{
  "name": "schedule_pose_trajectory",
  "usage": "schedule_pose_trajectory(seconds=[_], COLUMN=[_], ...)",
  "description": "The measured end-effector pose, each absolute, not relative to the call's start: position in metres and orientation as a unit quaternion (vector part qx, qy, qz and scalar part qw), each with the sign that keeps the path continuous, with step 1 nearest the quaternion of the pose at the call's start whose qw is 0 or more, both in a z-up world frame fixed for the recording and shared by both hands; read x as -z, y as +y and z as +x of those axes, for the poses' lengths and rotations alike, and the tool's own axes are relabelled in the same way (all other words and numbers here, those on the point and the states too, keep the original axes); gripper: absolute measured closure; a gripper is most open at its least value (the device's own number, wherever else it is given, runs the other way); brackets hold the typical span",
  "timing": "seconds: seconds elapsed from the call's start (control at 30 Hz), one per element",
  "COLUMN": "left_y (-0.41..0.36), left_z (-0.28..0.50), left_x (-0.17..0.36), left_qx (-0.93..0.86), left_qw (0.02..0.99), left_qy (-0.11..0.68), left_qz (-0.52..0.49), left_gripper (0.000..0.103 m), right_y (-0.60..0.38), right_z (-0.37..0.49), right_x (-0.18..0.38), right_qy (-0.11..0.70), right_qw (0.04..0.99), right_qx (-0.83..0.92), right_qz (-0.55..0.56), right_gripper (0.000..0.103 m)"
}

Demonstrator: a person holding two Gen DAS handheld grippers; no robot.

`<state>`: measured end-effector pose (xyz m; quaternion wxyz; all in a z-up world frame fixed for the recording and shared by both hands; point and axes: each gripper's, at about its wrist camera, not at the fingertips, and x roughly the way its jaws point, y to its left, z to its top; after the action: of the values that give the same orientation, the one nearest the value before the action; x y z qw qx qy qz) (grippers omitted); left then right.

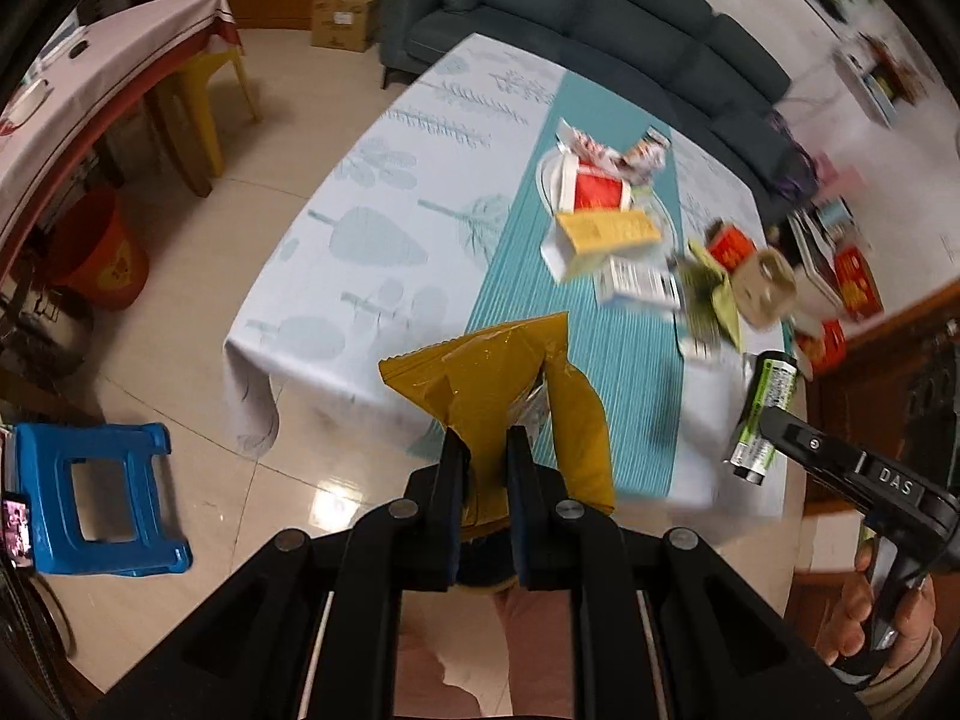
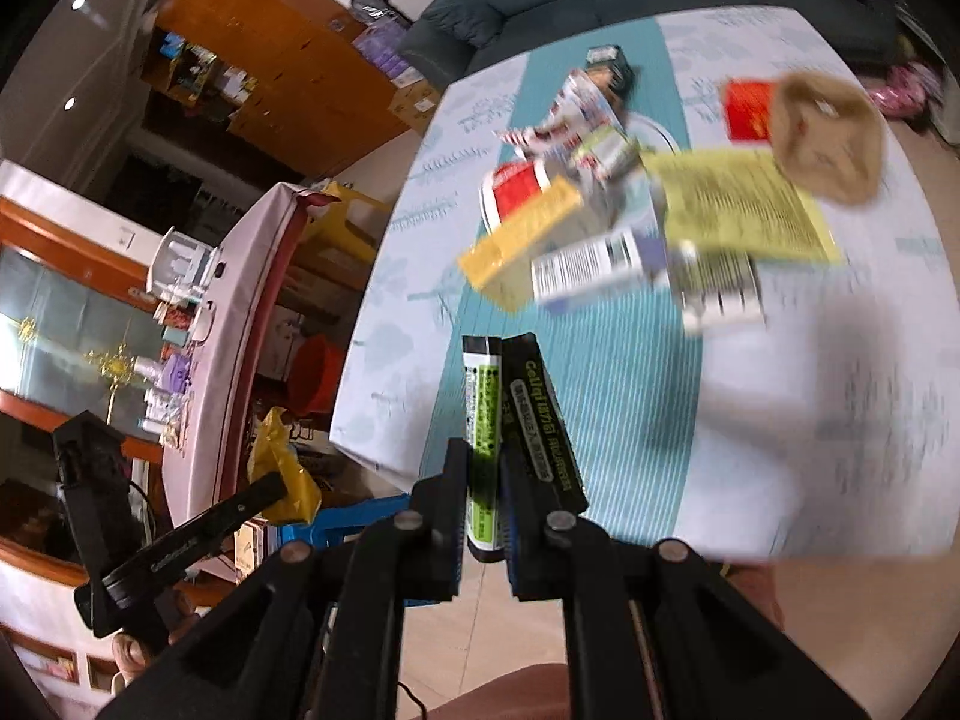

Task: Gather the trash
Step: 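Carry both items over the bin and open both tools to drop them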

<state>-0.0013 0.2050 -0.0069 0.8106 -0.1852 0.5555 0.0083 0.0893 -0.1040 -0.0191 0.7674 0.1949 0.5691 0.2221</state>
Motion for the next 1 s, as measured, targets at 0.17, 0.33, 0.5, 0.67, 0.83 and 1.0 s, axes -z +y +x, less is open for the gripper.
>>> schedule_pose_trajectory(seconds=[0.17,0.33,0.5,0.67,0.83,1.0], left_y=[0.214,0.206,0.186,0.161,0.133,0.105], left_z=[-0.034,-0.056,-0.064,-0.065,-0.064,-0.055], left_x=[0.02,0.037,0.062,0.109,0.182,0.261], left_qx=[0.021,0.046,0.063,0.071,0.081,0.078], left_qw=[0.803,0.796,0.785,0.763,0.752,0.742], left_qy=[0.571,0.587,0.605,0.632,0.646,0.66], left_qz=[-0.17,-0.14,-0.118,-0.116,-0.105,-0.09], left_gripper=[0.092,0.092,0.092,0.092,0.092,0.092], right_y=[-0.088,-0.08,-0.083,-0.091,-0.104,-0.12], right_z=[0.033,-0.012,-0.041,-0.059,-0.068,-0.069], right_x=[0.029,0.044,0.067,0.109,0.181,0.269], right_qy=[0.572,0.585,0.602,0.622,0.649,0.665], right_qw=[0.772,0.77,0.765,0.755,0.731,0.714], right_qx=[-0.191,-0.163,-0.137,-0.118,-0.102,-0.092], right_qz=[0.202,0.196,0.182,0.171,0.184,0.202], right_gripper=[0.093,0.093,0.093,0.093,0.093,0.093])
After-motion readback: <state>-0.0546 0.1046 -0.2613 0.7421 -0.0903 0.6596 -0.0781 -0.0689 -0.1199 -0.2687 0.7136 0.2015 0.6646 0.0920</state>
